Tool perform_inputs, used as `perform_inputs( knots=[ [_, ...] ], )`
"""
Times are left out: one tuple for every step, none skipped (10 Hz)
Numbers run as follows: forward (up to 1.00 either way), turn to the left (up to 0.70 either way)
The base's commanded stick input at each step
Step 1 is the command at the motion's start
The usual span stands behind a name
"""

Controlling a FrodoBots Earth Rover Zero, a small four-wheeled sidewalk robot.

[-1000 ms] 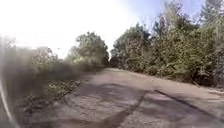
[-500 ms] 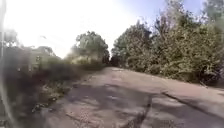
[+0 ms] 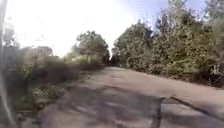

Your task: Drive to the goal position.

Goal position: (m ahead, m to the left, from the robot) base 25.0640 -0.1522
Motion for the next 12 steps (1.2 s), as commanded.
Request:
perform_inputs(
  knots=[
    [0.70,0.00],
    [0.70,0.00],
    [0.70,0.00],
    [0.70,0.00],
    [0.70,0.00],
    [0.70,0.00],
    [0.70,0.00],
    [0.70,0.00],
    [0.70,0.00],
    [0.70,0.00],
    [0.70,0.00],
    [0.70,0.00]
  ],
)
